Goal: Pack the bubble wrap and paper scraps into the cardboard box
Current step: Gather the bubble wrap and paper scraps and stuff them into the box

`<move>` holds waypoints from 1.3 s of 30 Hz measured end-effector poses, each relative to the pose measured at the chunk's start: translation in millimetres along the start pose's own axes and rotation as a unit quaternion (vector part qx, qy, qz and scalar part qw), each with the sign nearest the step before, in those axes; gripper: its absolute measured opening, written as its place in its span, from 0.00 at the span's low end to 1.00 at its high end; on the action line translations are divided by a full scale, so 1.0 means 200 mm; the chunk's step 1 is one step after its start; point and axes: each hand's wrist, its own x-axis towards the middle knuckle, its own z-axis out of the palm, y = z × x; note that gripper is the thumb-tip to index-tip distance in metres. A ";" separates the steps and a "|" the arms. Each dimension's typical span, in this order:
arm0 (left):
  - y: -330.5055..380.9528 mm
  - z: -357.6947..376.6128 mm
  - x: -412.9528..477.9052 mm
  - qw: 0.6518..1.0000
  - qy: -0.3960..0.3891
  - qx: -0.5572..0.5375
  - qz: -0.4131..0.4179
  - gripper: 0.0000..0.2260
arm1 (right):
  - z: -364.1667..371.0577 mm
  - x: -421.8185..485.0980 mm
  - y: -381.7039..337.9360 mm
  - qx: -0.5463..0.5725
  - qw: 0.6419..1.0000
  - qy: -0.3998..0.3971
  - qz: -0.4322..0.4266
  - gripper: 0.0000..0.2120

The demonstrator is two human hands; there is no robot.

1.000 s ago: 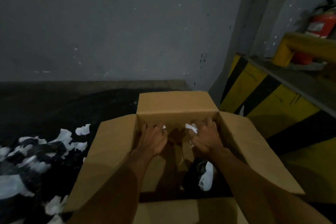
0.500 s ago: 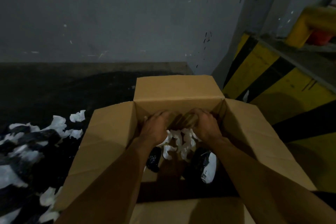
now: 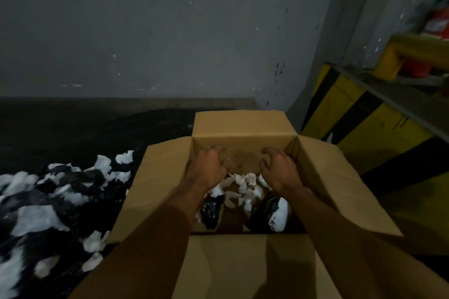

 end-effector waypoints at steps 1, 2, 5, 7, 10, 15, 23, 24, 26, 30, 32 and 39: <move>0.01 -0.02 -0.04 1.000 0.020 0.011 -0.005 0.18 | -0.01 -0.03 -0.03 0.004 1.000 0.003 -0.002 0.18; 0.01 -0.04 -0.09 0.999 0.038 0.018 -0.012 0.19 | -0.02 -0.06 -0.06 0.008 1.000 0.005 -0.003 0.19; 0.01 -0.11 -0.22 0.997 0.067 0.027 -0.019 0.20 | -0.03 -0.16 -0.17 0.020 1.000 0.007 -0.010 0.21; -0.02 -0.17 -0.31 0.996 0.077 0.035 -0.026 0.21 | -0.03 -0.22 -0.25 0.033 0.999 0.004 -0.013 0.21; -0.08 -0.26 -0.44 0.993 0.098 0.043 -0.041 0.23 | 0.00 -0.31 -0.37 0.046 0.998 0.006 -0.033 0.22; -0.27 -0.44 -0.65 0.986 0.149 0.053 -0.048 0.23 | 0.08 -0.43 -0.63 0.061 0.996 0.006 -0.069 0.21; -0.81 -0.80 -1.12 0.974 0.199 0.058 -0.094 0.18 | 0.43 -0.65 -1.23 0.103 0.987 0.007 -0.123 0.19; -0.90 -0.84 -1.20 0.972 0.204 0.057 -0.099 0.17 | 0.51 -0.70 -1.32 0.107 0.986 0.008 -0.129 0.18; -1.10 -0.93 -1.38 0.969 0.212 0.053 -0.113 0.17 | 0.66 -0.83 -1.50 0.117 0.983 0.001 -0.141 0.18; -1.50 -1.05 -1.74 0.964 0.217 0.065 -0.139 0.15 | 1.01 -1.12 -1.80 0.115 0.981 -0.032 -0.152 0.18; -1.67 -1.09 -1.89 0.960 0.206 0.066 -0.178 0.15 | 1.17 -1.25 -1.90 0.104 0.980 -0.061 -0.159 0.19; -2.10 -1.03 -2.09 0.968 0.118 0.071 -0.212 0.22 | 1.56 -1.48 -2.06 0.089 0.975 -0.127 -0.160 0.22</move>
